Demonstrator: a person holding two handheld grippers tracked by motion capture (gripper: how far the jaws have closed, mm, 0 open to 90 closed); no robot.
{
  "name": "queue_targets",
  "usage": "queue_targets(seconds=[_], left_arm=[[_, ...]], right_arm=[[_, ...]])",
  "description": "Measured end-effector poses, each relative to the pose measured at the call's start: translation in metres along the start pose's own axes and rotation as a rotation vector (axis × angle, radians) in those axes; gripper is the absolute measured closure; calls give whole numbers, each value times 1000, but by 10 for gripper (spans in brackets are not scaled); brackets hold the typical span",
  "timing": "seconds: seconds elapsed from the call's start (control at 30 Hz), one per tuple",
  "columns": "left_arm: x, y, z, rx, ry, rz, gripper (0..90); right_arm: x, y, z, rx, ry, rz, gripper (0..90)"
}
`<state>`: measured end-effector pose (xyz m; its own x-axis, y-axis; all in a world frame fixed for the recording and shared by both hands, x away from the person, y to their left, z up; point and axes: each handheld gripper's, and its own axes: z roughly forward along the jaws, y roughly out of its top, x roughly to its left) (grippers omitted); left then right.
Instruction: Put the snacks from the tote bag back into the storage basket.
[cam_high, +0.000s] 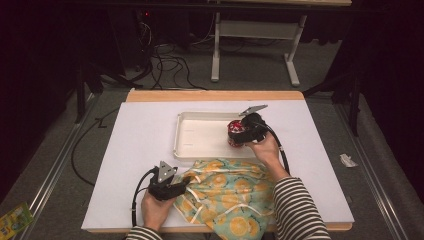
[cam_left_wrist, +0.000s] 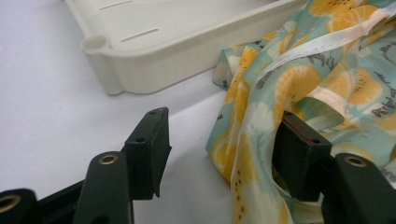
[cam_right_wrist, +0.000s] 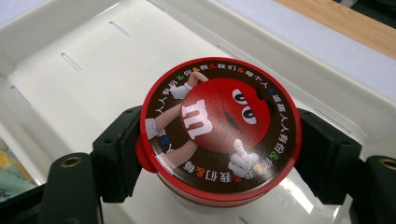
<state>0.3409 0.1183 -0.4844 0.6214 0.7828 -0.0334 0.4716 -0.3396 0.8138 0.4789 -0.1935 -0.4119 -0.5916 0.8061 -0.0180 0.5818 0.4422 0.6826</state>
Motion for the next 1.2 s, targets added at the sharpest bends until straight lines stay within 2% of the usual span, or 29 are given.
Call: queue_targets(seconds=[0.13, 0.4, 0.47, 0.8, 1.1, 1.2], left_arm=[[0, 0, 0, -2, 1, 0, 408], [0, 0, 0, -1, -1, 0, 408], [0, 0, 0, -1, 0, 1, 407], [0, 0, 0, 1, 0, 5, 408], [0, 0, 0, 0, 1, 5, 408], [0, 0, 0, -3, 1, 2, 408]], right_arm=[[-1, 2, 6, 4, 4, 12, 256], [-1, 4, 19, 25, 14, -3, 256], [-1, 3, 21, 27, 10, 7, 256], [-2, 3, 22, 41, 5, -7, 244], [-4, 2, 21, 71, 3, 41, 176], [-3, 2, 20, 69, 3, 38, 178]])
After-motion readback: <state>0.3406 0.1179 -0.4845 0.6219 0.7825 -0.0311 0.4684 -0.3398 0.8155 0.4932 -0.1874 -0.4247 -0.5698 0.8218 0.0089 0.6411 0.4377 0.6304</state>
